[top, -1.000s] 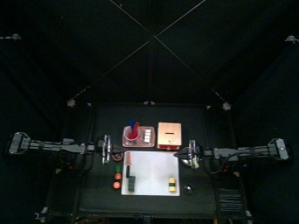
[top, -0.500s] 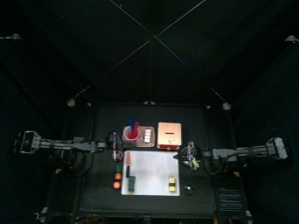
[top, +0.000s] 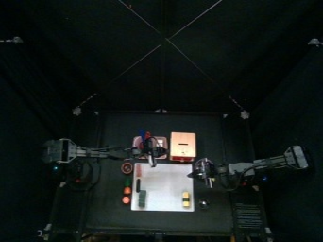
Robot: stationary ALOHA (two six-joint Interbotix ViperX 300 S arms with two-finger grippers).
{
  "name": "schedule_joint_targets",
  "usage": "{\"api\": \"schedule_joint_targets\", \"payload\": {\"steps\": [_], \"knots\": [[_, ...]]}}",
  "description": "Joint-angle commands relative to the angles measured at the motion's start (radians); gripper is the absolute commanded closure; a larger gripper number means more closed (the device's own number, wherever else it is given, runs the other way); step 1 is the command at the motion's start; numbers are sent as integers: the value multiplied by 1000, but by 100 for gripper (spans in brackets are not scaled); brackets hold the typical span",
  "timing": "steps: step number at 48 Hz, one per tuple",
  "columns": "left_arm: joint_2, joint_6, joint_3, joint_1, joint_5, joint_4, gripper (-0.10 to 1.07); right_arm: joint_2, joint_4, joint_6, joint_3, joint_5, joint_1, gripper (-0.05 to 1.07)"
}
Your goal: Open drawer
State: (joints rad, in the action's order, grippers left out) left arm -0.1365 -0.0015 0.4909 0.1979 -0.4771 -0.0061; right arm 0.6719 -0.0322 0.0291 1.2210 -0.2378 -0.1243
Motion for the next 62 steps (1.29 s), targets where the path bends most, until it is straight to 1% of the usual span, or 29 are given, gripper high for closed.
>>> {"api": "schedule_joint_targets", "payload": {"steps": [1,9,19,27,31,39,45,53,58,62], "knots": [[-41,3,-80,25,-3,20,98,-11,29,12,-9,-2,-5,100],[-115,3,-147,46,-2,72,98,-23,121,25,-14,11,-3,100],[-204,3,-209,57,-2,89,98,-25,287,23,-15,43,3,100],[-239,5,-219,63,-2,91,98,-32,371,23,-12,55,6,100],[-247,5,-216,63,-2,89,98,-43,417,26,-11,55,21,100],[-256,5,-204,63,11,89,98,-84,588,26,-12,66,89,100],[-259,5,-199,63,31,89,98,-114,707,25,-17,97,144,99],[-259,6,-195,63,48,91,98,-144,885,43,-35,123,229,96],[-259,8,-193,63,48,91,98,-163,960,92,-40,138,276,91],[-258,8,-192,63,48,91,98,-166,966,133,-43,153,288,86]]}}
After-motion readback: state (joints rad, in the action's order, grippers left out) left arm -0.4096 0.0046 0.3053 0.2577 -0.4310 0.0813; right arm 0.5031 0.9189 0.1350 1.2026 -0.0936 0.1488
